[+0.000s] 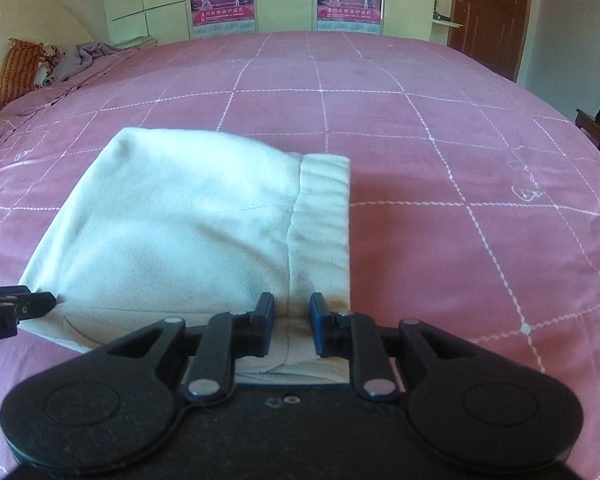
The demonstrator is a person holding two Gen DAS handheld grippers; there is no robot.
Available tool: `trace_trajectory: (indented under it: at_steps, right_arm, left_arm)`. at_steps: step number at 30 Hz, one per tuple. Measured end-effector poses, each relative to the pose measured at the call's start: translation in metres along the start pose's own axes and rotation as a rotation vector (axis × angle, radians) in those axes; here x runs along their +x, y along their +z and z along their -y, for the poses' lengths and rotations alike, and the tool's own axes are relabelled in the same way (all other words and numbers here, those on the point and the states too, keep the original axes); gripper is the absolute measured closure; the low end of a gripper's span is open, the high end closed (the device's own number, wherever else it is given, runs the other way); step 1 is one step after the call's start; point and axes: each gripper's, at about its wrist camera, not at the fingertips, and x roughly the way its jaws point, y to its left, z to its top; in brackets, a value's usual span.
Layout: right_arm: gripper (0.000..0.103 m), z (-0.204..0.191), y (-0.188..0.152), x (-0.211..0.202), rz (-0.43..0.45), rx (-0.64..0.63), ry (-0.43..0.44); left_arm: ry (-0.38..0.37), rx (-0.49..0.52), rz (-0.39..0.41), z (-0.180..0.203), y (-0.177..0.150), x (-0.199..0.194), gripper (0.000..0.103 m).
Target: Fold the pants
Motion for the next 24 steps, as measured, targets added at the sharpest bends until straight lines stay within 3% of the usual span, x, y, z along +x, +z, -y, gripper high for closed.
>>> trace_trajectory:
  at_steps: [5,9,13,17,24]
  right_arm:
    - [0.082,-0.003,-0.006,-0.022,0.062,0.063,0.008]
    - [0.082,0.000,-0.009,-0.021,0.048,0.067,-0.011]
    - [0.081,-0.003,-0.013,-0.002,-0.037,0.040,-0.033]
    - [0.078,-0.004,-0.011,0.001,-0.046,0.061,-0.039]
    - [0.074,0.002,-0.010,-0.020,-0.020,0.104,-0.007]
  left_arm:
    - [-0.008,-0.076,0.016,-0.009,0.000,-0.012,0.068]
    - [0.002,-0.037,0.031,-0.006,-0.003,-0.017,0.067]
    - [0.004,0.002,-0.031,-0.003,-0.011,0.003,0.067]
    - [0.018,0.024,-0.018,0.000,-0.013,0.001,0.067]
    - [-0.006,-0.026,-0.013,-0.012,-0.007,-0.020,0.067]
